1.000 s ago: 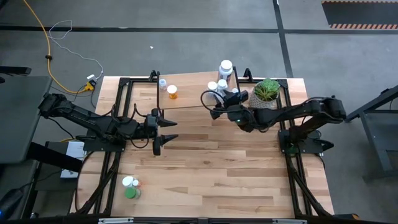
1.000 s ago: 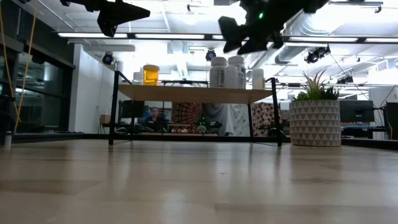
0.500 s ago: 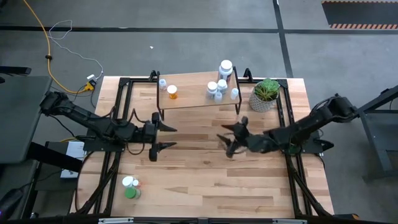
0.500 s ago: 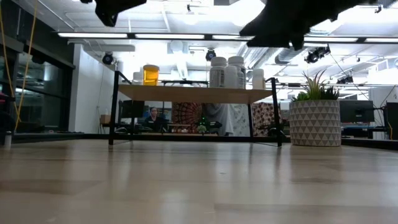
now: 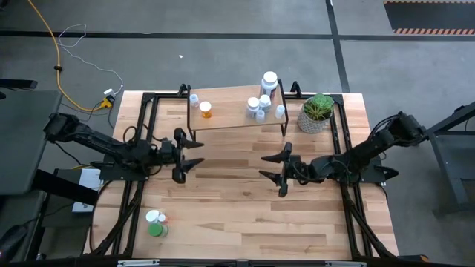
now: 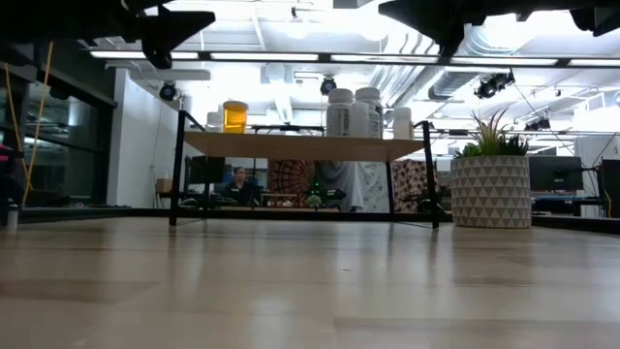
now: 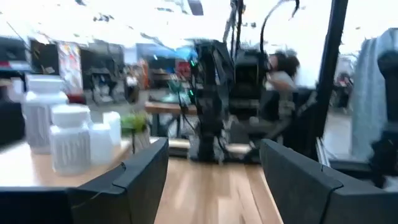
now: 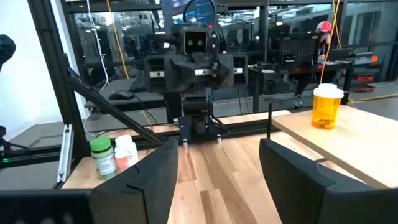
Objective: Pick and place medicine bottles onto shelf by color
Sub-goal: Put the white pill bottle on the shelf
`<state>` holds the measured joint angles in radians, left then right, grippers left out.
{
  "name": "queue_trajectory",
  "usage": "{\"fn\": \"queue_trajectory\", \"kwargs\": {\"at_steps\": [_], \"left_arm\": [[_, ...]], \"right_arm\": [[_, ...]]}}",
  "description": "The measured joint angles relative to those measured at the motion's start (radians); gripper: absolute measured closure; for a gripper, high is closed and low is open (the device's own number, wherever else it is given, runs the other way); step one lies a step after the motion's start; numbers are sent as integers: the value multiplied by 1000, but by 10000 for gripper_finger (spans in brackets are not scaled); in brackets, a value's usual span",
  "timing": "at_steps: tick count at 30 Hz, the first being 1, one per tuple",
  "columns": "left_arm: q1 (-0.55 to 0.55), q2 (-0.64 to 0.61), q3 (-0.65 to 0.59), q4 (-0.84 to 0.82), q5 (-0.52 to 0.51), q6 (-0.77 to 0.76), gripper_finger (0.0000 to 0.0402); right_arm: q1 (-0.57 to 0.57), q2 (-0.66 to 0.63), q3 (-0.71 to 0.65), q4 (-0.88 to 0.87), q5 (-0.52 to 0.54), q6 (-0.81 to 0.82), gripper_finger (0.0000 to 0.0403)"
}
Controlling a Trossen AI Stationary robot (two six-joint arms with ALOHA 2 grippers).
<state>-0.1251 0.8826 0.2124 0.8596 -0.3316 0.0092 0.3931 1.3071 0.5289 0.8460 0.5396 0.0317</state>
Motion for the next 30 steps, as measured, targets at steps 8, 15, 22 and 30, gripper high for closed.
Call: {"fn": "queue_trajectory", "kwargs": {"at_steps": [8, 15, 22, 30], "left_arm": [[-29, -98, 145, -422, 117, -110, 158], [-113, -96, 235, -616, 26, -117, 158], [-131, -67, 234, -617, -20, -133, 158], [-131, -44, 234, -617, -13, -130, 158]], "right_arm": [[0, 0, 0, -5, 0, -7, 187], [0, 0, 0, -43, 2, -7, 187], [0, 0, 0, -42, 9, 12, 187], [0, 0, 1, -41, 10, -11, 187]]}}
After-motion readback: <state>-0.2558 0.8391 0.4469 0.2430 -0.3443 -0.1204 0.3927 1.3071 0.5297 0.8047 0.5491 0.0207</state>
